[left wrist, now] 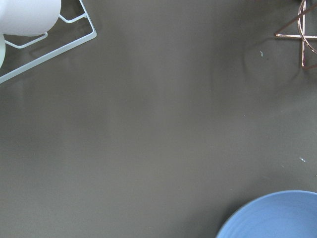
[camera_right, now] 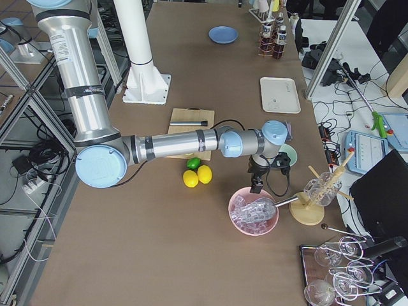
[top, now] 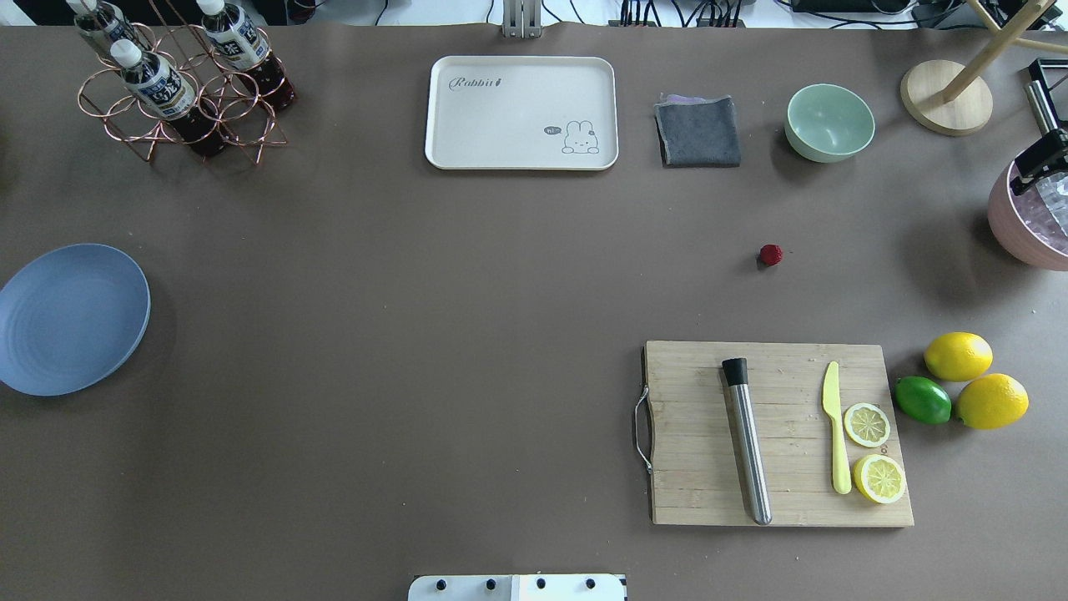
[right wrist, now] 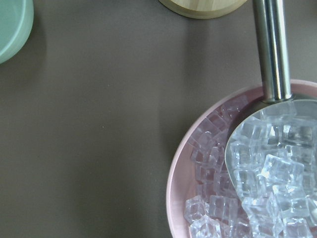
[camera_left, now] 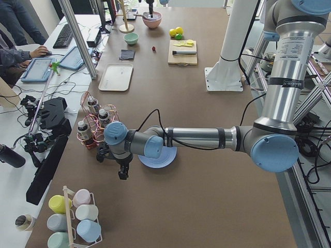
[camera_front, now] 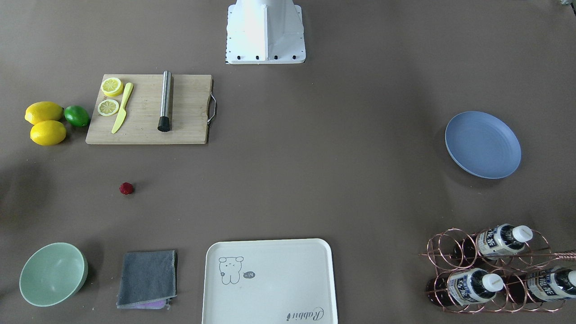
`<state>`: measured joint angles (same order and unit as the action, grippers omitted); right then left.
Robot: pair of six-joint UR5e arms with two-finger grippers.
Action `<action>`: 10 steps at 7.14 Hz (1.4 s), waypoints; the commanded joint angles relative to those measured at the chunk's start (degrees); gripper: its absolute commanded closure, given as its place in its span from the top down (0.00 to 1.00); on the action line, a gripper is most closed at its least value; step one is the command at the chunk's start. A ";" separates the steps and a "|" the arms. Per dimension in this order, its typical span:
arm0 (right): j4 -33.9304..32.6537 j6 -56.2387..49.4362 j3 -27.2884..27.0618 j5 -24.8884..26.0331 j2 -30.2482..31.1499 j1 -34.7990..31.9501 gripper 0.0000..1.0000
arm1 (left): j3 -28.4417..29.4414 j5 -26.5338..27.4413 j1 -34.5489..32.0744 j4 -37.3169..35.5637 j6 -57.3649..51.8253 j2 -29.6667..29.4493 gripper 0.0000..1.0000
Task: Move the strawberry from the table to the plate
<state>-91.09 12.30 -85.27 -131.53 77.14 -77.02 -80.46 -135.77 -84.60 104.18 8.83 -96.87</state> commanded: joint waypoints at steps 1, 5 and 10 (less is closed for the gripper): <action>0.04 0.00 -0.60 -0.13 0.11 0.02 1.00 | -0.05 4.50 -0.13 4.78 0.31 2.73 0.97; 0.04 0.00 -0.86 -0.13 0.03 0.02 1.00 | 0.56 4.64 -0.04 4.71 0.05 3.18 0.97; 0.04 0.18 -1.75 -0.13 0.29 0.02 1.00 | -2.85 3.85 -0.04 4.36 0.58 3.53 0.97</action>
<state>-91.06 12.51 -86.96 -131.59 77.34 -77.03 -81.98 -131.46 -84.71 108.49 9.49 -93.52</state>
